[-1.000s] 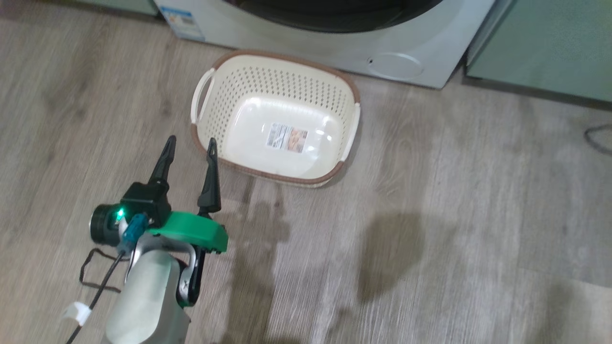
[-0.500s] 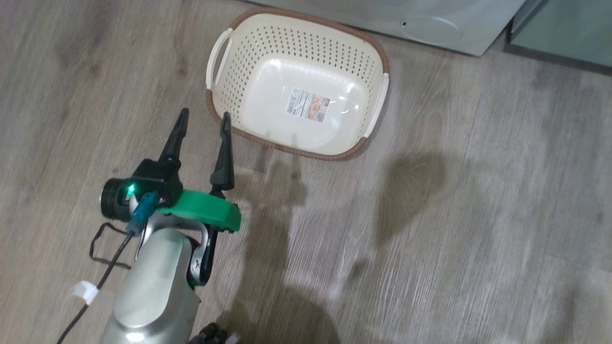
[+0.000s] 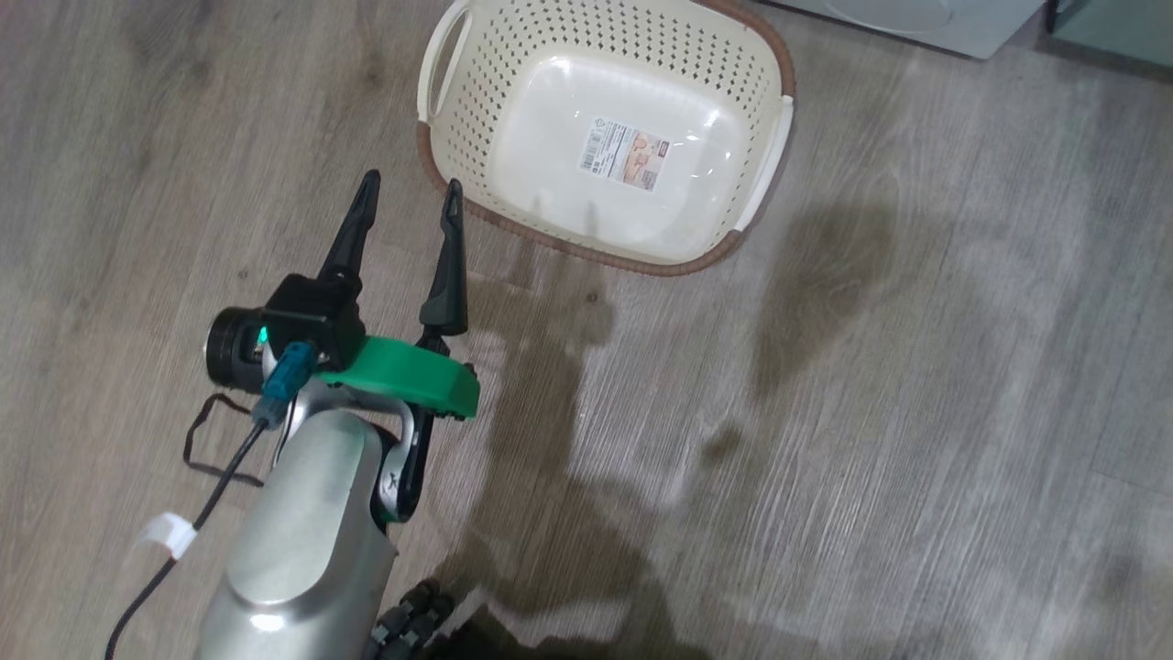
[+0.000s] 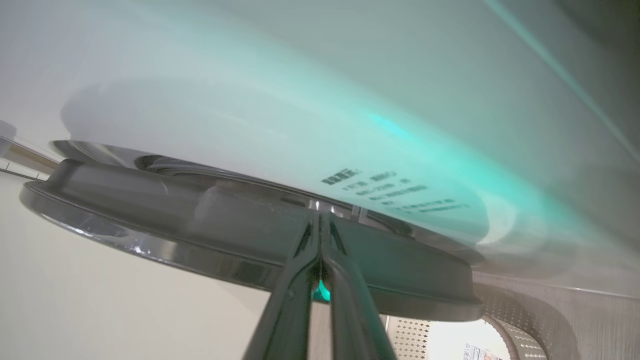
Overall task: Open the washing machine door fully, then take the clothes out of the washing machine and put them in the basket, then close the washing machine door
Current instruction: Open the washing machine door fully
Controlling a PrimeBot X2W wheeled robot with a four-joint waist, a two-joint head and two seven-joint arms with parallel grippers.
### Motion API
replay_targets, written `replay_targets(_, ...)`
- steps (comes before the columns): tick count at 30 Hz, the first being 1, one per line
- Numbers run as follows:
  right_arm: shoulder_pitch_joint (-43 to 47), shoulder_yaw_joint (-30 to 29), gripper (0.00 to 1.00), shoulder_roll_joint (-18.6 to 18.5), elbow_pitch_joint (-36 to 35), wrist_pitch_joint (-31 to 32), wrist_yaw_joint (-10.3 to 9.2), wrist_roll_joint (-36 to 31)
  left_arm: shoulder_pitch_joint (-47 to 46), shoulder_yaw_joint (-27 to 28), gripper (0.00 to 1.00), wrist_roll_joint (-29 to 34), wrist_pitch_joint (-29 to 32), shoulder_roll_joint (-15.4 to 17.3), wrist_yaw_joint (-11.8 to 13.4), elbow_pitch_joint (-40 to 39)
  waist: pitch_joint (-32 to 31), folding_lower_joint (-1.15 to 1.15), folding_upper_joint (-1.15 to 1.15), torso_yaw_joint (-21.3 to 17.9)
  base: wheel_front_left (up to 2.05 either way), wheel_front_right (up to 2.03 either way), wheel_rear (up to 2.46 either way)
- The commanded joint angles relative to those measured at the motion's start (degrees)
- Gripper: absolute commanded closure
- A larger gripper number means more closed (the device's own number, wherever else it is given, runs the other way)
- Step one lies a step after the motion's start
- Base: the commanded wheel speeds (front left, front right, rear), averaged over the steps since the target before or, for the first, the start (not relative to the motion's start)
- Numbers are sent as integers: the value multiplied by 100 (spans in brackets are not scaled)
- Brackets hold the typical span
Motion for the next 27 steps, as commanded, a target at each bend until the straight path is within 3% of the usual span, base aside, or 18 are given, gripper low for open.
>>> replay_targets(1,-200,1,100,-2,-169,-9,-3,-4,-69,160,0,-53,-37,113,32,-169,27,0,0,25,0,0,0)
replay_targets(15,-596,375,100,152,-203,-67,-3,-153,-174,123,0,-147,-37,113,73,-204,210,0,0,104,0,0,0)
replay_targets(27,-18,710,100,139,-714,289,-3,88,-91,319,0,8,-37,113,32,-154,-104,0,0,69,0,0,0)
